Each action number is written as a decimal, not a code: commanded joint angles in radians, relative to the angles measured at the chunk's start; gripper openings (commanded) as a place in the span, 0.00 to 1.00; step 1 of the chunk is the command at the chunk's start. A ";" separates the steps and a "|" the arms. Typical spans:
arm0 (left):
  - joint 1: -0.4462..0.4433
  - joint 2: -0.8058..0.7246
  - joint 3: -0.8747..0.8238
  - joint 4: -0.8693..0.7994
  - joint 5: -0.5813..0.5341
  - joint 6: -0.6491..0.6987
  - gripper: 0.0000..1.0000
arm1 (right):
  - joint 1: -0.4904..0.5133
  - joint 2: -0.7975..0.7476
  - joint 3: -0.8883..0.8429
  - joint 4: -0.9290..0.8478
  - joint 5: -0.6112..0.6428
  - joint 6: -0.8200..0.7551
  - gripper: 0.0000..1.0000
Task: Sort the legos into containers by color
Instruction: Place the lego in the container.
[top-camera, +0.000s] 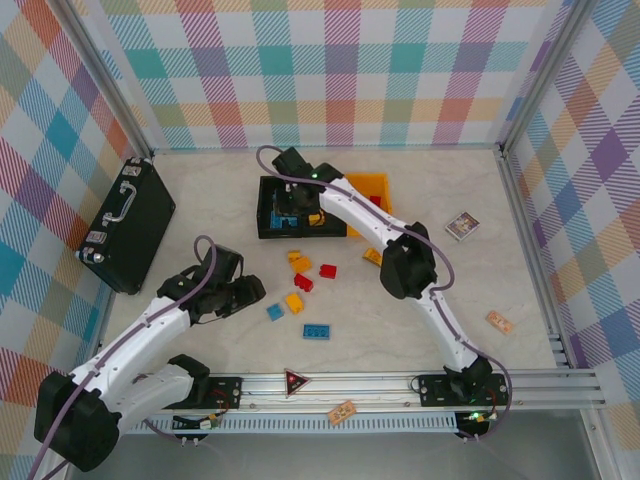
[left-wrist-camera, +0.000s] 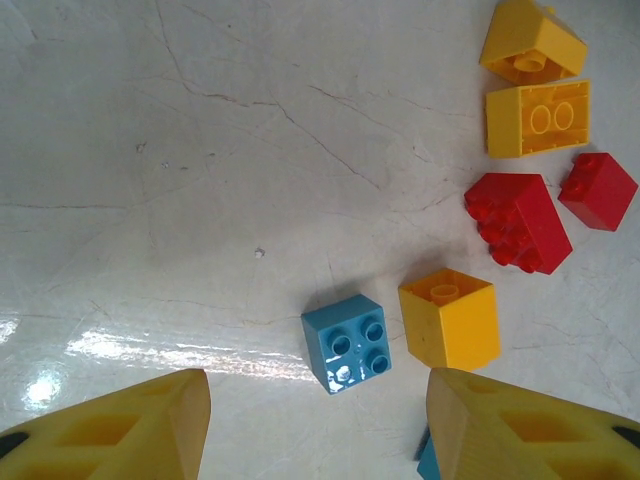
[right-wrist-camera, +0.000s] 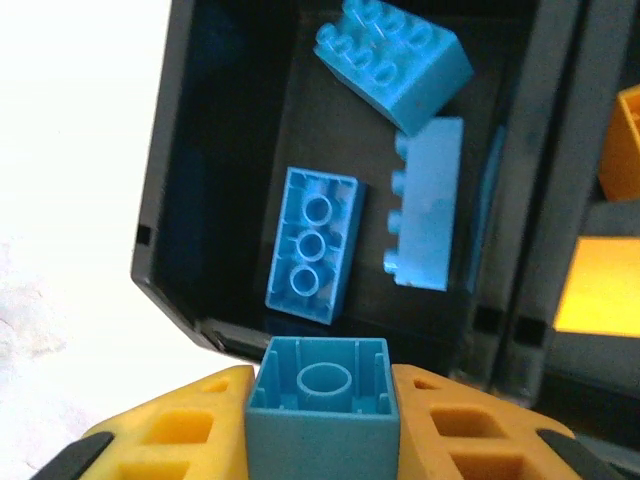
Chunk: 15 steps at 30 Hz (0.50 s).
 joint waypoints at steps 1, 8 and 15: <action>0.009 -0.033 -0.017 -0.031 0.008 -0.019 0.59 | 0.001 0.048 0.089 -0.019 -0.019 -0.013 0.31; 0.009 -0.064 -0.045 -0.034 0.018 -0.031 0.59 | -0.024 0.107 0.117 0.102 -0.052 0.033 0.32; 0.010 -0.081 -0.062 -0.028 0.021 -0.038 0.59 | -0.030 0.156 0.195 0.134 -0.044 0.056 0.42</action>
